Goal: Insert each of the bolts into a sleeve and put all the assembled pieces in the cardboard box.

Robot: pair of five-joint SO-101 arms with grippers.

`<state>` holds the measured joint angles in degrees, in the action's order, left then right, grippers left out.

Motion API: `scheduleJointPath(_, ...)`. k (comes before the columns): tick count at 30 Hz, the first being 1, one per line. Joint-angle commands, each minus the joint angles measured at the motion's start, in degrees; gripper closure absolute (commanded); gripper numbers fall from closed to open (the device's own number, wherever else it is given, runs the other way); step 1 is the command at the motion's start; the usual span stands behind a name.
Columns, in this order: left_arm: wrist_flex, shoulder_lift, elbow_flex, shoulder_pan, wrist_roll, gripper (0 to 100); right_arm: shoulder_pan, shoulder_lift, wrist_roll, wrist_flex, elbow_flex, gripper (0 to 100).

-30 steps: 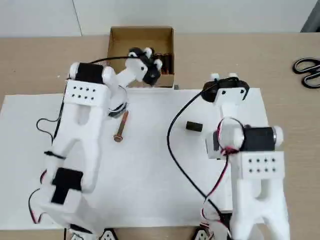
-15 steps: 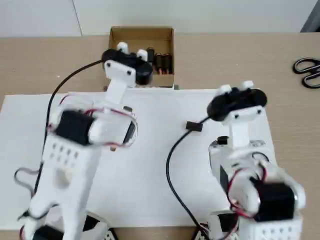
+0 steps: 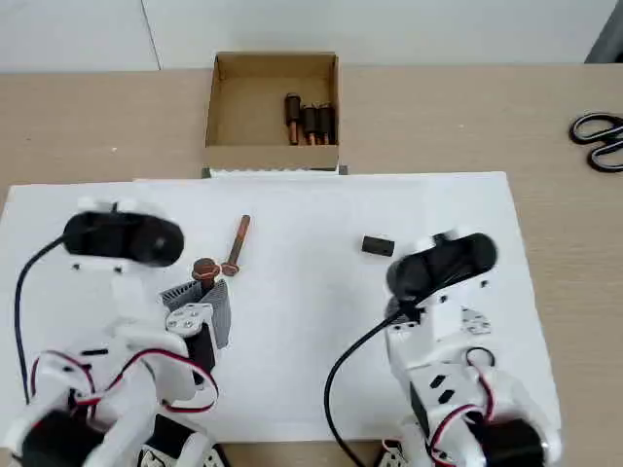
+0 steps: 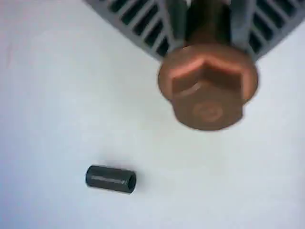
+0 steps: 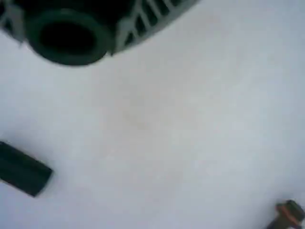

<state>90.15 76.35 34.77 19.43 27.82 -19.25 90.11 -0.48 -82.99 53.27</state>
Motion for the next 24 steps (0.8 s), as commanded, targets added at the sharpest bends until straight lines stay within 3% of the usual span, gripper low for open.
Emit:
scheduleJointPath(1, -8.7, 8.4, 8.8, 0.3, 4.4, 100, -7.5, 4.8, -1.8, 7.2, 7.3, 99.5)
scheduleJointPath(4, -14.0, 15.9, 16.3, 0.3, 5.8, 100, -12.9, 9.8, -1.8, 11.9, 14.3, 99.5)
scheduleJointPath(9, -14.9, 28.0, 24.7, 0.3, 5.8, 100, -16.4, 13.8, -1.2, 17.5, 20.4, 99.5)
scheduleJointPath(17, -17.1, 27.7, 25.1, 0.4, 8.2, 99, -21.5, 13.5, -1.2, 19.3, 25.0, 99.5)
scheduleJointPath(24, -25.0, 27.7, 31.0, 0.7, 8.2, 99, -28.0, 13.8, -1.1, 35.5, 32.5, 99.5)
